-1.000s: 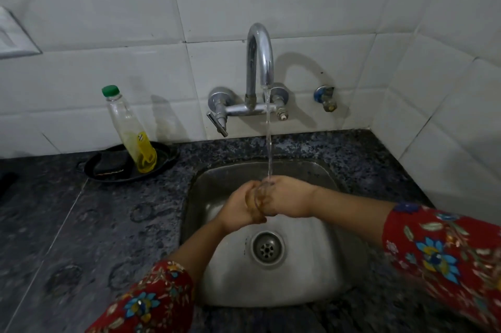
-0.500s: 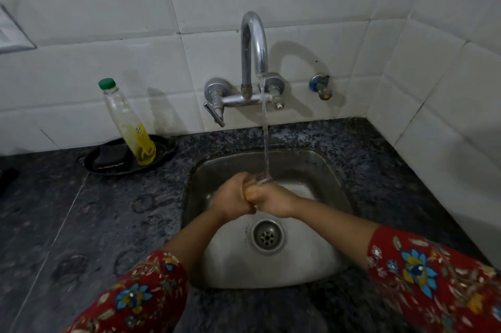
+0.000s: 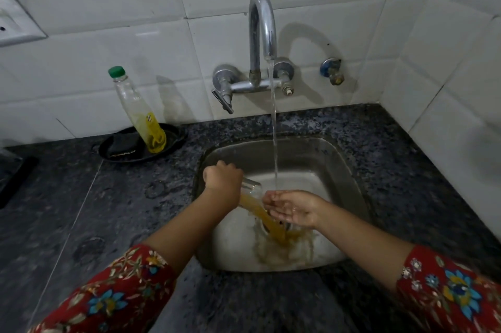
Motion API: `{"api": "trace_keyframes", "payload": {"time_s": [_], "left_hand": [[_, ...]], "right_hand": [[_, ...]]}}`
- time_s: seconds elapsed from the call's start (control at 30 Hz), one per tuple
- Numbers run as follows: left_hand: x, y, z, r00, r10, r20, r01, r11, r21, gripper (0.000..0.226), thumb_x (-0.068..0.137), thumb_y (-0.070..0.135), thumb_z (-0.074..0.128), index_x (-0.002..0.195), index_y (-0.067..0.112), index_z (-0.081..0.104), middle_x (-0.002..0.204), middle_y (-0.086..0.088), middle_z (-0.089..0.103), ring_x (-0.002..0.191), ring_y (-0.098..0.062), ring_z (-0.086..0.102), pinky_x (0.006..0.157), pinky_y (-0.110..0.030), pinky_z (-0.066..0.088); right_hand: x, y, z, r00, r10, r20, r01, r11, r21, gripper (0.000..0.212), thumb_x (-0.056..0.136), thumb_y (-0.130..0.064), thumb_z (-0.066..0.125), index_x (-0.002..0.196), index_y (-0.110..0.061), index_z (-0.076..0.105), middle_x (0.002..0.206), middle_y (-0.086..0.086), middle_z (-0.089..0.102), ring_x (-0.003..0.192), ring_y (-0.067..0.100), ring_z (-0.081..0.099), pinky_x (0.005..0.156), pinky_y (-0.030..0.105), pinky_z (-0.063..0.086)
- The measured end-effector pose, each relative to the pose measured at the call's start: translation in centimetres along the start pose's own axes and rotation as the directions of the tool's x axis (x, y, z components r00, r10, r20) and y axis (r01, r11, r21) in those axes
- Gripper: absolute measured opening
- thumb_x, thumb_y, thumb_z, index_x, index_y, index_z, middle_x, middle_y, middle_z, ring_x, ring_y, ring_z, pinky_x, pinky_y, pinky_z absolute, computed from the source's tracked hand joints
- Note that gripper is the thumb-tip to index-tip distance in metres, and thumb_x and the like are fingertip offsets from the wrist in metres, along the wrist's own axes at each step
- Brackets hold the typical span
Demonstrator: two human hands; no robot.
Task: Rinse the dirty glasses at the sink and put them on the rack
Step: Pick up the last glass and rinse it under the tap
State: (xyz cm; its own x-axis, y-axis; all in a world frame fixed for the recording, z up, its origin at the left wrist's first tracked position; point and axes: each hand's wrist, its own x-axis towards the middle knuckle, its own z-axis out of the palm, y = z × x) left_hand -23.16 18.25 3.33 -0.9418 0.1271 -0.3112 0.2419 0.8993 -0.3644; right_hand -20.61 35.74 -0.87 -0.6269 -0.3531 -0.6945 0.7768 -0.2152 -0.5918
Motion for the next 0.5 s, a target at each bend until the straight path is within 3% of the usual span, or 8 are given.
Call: {"api": "trace_keyframes", "payload": {"time_s": [0.1,0.17,0.2,0.27,0.3,0.37,0.43,0.5], "left_hand": [[0.2,-0.4,-0.1,0.999,0.030,-0.029,-0.034,0.988,-0.149,0.055,0.077,0.023,0.069,0.128,0.021,0.046,0.129,-0.003,0.048,0.120,-0.026,0.045,0.083,-0.038,0.047],[0.8,-0.6,0.2,0.997,0.068,-0.037,-0.076,0.923,-0.378,0.061,0.069,0.020,0.076,0.125,0.022,0.050,0.127,-0.001,0.052,0.118,-0.025,0.049,0.085,-0.038,0.048],[1.3,-0.6,0.6,0.995,0.090,-0.033,-0.094,0.840,-0.535,0.066,0.065,0.018,0.078,0.125,0.021,0.052,0.128,-0.001,0.054,0.117,-0.023,0.052,0.087,-0.035,0.049],[2.3,-0.3,1.4,0.975,0.219,-0.045,-0.162,0.553,-0.817,0.071,0.056,0.011,0.078,0.124,0.015,0.056,0.124,-0.003,0.058,0.114,-0.023,0.055,0.087,-0.029,0.048],[2.8,0.0,1.7,0.952,0.292,-0.088,-0.206,0.406,-0.890,0.069,0.052,0.009,0.076,0.118,0.012,0.059,0.119,-0.005,0.061,0.109,-0.023,0.058,0.085,-0.029,0.048],[4.1,0.8,2.2,0.930,0.334,-0.156,-0.241,0.230,-0.943,0.067,0.047,0.007,0.073,0.113,0.008,0.059,0.110,-0.005,0.063,0.100,-0.018,0.061,0.085,-0.031,0.050],[5.4,1.9,2.3,0.953,0.249,-0.171,-0.219,0.181,-0.959,0.066,0.046,0.009,0.073,0.111,0.011,0.057,0.107,-0.005,0.063,0.098,-0.018,0.061,0.087,-0.036,0.054],[6.0,3.3,2.3,0.975,0.077,-0.209,-0.219,0.171,-0.960,0.064,0.048,0.012,0.074,0.110,0.013,0.059,0.106,-0.006,0.065,0.097,-0.022,0.064,0.083,-0.047,0.056]], "right_hand": [[-0.3,-0.1,0.0,0.980,-0.198,-0.021,0.191,0.965,-0.178,0.023,0.093,0.002,0.049,0.111,-0.001,0.063,0.105,0.010,0.068,0.100,0.020,0.065,0.073,0.022,0.056],[0.2,0.0,-0.3,0.920,-0.388,0.053,0.370,0.818,-0.439,0.026,0.094,0.001,0.048,0.116,-0.002,0.062,0.114,0.009,0.065,0.108,0.018,0.061,0.074,0.024,0.056],[0.5,-0.3,-0.6,0.857,-0.480,0.188,0.478,0.602,-0.640,0.029,0.094,0.002,0.047,0.118,-0.004,0.062,0.120,0.008,0.064,0.114,0.019,0.059,0.082,0.028,0.055],[1.3,-1.9,-1.6,0.736,-0.389,0.554,0.542,-0.153,-0.827,0.039,0.089,0.004,0.045,0.122,-0.010,0.060,0.131,0.009,0.058,0.123,0.023,0.053,0.093,0.036,0.049],[1.5,-3.3,-1.6,0.720,-0.263,0.642,0.477,-0.485,-0.733,0.042,0.087,0.002,0.047,0.123,-0.015,0.059,0.134,0.007,0.056,0.125,0.022,0.051,0.093,0.037,0.047],[1.8,-6.1,-1.2,0.739,-0.092,0.668,0.319,-0.825,-0.466,0.036,0.088,-0.004,0.049,0.118,-0.020,0.059,0.131,0.003,0.056,0.121,0.023,0.051,0.090,0.038,0.046],[2.2,-7.8,-0.2,0.820,-0.102,0.563,0.190,-0.879,-0.436,0.028,0.090,-0.006,0.049,0.112,-0.017,0.062,0.123,0.004,0.059,0.114,0.025,0.055,0.088,0.038,0.045],[2.8,-7.9,0.9,0.888,-0.187,0.420,0.172,-0.713,-0.680,0.023,0.089,-0.007,0.049,0.107,-0.012,0.063,0.115,0.008,0.060,0.103,0.026,0.057,0.079,0.038,0.044]]}}
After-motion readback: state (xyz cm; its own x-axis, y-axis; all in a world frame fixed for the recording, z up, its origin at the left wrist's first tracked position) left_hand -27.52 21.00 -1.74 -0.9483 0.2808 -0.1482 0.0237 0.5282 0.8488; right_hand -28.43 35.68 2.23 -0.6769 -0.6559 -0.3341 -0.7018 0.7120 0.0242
